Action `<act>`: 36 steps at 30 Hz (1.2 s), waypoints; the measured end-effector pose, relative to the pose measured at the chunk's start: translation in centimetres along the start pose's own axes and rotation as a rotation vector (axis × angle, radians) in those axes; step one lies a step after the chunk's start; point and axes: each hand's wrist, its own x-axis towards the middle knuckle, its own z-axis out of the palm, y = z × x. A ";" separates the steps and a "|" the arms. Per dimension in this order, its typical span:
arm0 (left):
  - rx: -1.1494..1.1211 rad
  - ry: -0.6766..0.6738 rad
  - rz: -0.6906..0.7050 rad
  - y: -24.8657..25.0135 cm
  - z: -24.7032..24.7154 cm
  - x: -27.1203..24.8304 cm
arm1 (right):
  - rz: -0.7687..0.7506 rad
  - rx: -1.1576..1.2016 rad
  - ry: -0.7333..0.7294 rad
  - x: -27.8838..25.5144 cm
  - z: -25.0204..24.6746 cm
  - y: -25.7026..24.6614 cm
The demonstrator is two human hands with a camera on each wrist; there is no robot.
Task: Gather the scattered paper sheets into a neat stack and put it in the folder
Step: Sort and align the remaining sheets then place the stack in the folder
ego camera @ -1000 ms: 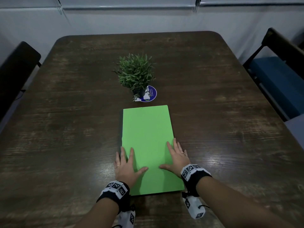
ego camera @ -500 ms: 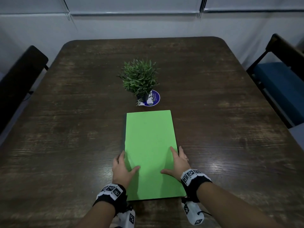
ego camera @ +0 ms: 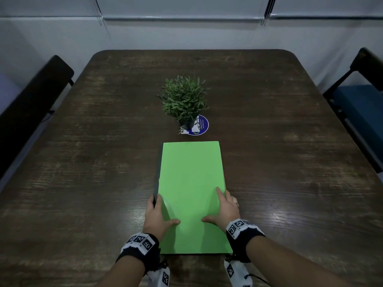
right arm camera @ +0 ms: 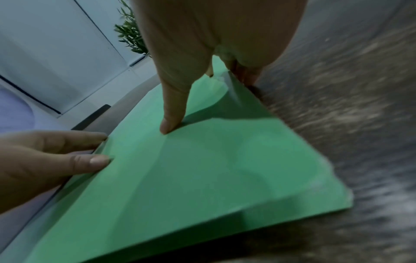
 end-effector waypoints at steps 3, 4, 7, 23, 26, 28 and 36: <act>-0.009 0.008 0.007 -0.6 -0.5 0.3 | 0.001 0.072 0.013 0.2 0.7 -0.6; -0.024 0.016 0.004 -0.8 -0.7 0.4 | 0.006 0.115 0.020 0.2 0.7 -0.8; -0.049 0.016 0.017 -1.1 -1.0 0.6 | 0.069 0.270 0.095 0.6 0.3 -1.3; -0.032 -0.049 0.049 -0.5 -0.9 -0.2 | 0.429 0.264 0.068 1.8 -1.2 -3.3; -0.032 -0.053 0.055 -0.5 -0.9 -0.2 | 0.466 0.254 0.072 2.0 -1.3 -3.4; -0.035 -0.054 0.058 -0.6 -0.8 -0.1 | 0.475 0.256 0.067 2.1 -1.5 -3.4; -0.017 -0.070 0.064 -1.2 -1.2 0.3 | 0.527 0.279 -0.074 2.3 -2.6 -3.8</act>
